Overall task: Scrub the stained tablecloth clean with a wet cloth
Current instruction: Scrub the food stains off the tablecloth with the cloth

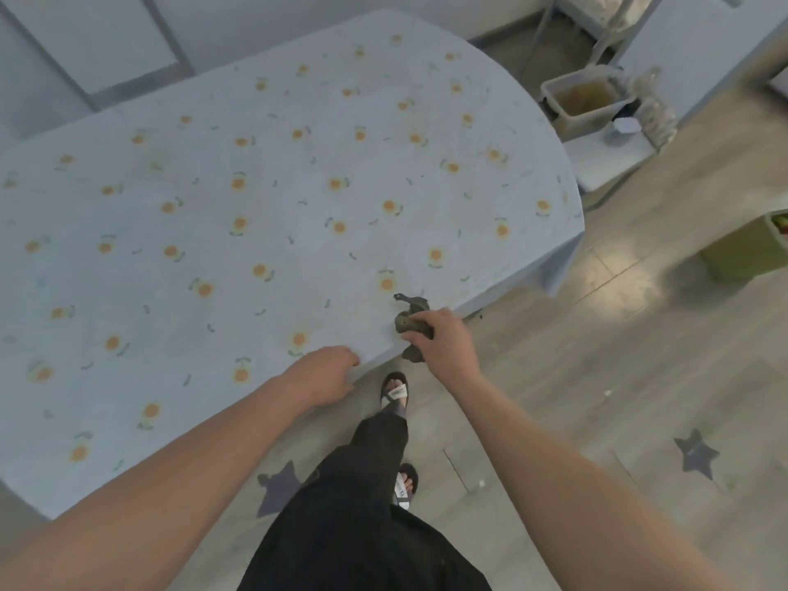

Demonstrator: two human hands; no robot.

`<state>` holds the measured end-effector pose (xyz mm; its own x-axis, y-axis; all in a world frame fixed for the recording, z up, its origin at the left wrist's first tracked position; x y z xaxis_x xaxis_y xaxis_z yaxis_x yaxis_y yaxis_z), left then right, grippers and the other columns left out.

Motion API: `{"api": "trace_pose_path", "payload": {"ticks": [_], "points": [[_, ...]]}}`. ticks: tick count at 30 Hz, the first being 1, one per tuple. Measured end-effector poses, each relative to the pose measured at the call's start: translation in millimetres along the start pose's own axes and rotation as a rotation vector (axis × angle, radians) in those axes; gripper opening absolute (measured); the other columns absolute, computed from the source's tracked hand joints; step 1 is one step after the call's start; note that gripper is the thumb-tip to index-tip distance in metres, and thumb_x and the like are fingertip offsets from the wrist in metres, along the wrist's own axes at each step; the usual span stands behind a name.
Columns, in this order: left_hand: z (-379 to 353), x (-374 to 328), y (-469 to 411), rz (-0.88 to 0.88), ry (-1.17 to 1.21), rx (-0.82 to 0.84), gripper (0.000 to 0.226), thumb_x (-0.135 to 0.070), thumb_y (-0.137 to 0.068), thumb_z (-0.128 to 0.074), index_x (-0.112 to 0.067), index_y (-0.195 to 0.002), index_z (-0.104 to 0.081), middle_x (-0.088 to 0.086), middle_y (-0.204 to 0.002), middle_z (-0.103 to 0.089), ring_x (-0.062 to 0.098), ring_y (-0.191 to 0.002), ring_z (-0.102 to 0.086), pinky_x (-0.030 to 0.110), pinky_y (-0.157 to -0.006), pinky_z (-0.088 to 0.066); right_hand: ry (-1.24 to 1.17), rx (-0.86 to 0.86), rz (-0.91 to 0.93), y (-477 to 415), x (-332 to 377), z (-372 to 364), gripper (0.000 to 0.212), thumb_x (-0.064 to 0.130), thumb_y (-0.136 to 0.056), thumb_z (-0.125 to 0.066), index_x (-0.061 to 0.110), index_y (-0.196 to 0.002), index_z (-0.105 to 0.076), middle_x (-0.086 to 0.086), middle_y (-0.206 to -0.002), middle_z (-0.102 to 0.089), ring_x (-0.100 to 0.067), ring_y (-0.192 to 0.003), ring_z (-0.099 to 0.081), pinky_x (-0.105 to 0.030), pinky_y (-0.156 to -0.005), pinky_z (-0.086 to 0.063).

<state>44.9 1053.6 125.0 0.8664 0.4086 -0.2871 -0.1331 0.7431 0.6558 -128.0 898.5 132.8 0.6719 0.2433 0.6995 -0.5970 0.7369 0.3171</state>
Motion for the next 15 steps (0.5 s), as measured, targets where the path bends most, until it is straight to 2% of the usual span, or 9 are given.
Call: {"api": "trace_pose_path", "payload": {"ticks": [2, 4, 7, 9, 12, 15], "points": [[10, -7, -28, -0.010, -0.018, 0.010, 0.044, -0.025, -0.099, -0.058, -0.015, -0.142, -0.057, 0.005, -0.144, -0.056, 0.025, -0.130, -0.054, 0.037, -0.107, -0.044, 0.094, 0.096, 0.070, -24, 4, -12, 0.026, 0.034, -0.092, -0.068, 0.025, -0.117, -0.069, 0.005, -0.109, -0.053, -0.012, -0.090, -0.053, -0.026, -0.079, -0.042], [25, -15, -54, -0.022, -0.033, 0.032, 0.038, -0.023, -0.098, -0.056, -0.014, -0.135, -0.061, 0.006, -0.135, -0.061, 0.025, -0.121, -0.059, 0.036, -0.100, -0.048, 0.257, 0.196, 0.138, -47, 0, -22, 0.022, 0.034, -0.092, -0.066, 0.025, -0.112, -0.068, 0.004, -0.111, -0.052, -0.017, -0.092, -0.058, -0.029, -0.074, -0.042], [44, -25, -90, -0.022, -0.070, 0.078, 0.026, -0.023, -0.097, -0.054, -0.013, -0.115, -0.069, 0.007, -0.111, -0.067, 0.026, -0.101, -0.064, 0.037, -0.086, -0.053, 0.436, 0.266, 0.216, -73, -14, -21, 0.021, 0.037, -0.090, -0.067, 0.023, -0.107, -0.064, 0.000, -0.110, -0.052, -0.027, -0.089, -0.060, -0.033, -0.065, -0.043], [55, -29, -106, -0.028, -0.077, 0.096, 0.019, -0.025, -0.098, -0.054, -0.016, -0.105, -0.069, 0.005, -0.102, -0.065, 0.026, -0.096, -0.064, 0.036, -0.082, -0.052, 0.477, 0.296, 0.266, -87, -22, -6, 0.019, 0.035, -0.090, -0.067, 0.022, -0.104, -0.063, -0.002, -0.110, -0.053, -0.028, -0.088, -0.059, -0.032, -0.063, -0.038], [72, -36, -135, -0.049, -0.039, 0.128, 0.012, -0.025, -0.099, -0.056, -0.016, -0.094, -0.063, 0.002, -0.095, -0.062, 0.023, -0.091, -0.062, 0.033, -0.078, -0.049, 0.461, 0.257, 0.158, -122, -47, 37, 0.015, 0.032, -0.091, -0.067, 0.025, -0.103, -0.060, 0.002, -0.109, -0.050, -0.026, -0.087, -0.058, -0.033, -0.062, -0.042], [95, -43, -158, -0.078, -0.018, 0.141, 0.022, -0.025, -0.100, -0.056, -0.012, -0.108, -0.071, 0.006, -0.104, -0.069, 0.024, -0.093, -0.065, 0.034, -0.084, -0.052, 0.432, 0.154, -0.001, -156, -77, 89, 0.015, 0.031, -0.091, -0.068, 0.023, -0.099, -0.058, 0.001, -0.105, -0.049, -0.024, -0.084, -0.056, -0.038, -0.068, -0.050]]}}
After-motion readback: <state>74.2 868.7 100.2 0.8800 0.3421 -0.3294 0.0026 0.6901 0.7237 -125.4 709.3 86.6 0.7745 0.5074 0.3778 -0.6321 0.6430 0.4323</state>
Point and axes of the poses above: each hand's wrist, its own y-axis away from the middle knuckle, its own z-axis out of the back of the hand, x = y × z, the point moved 1 cm from there along -y, towards the middle knuckle
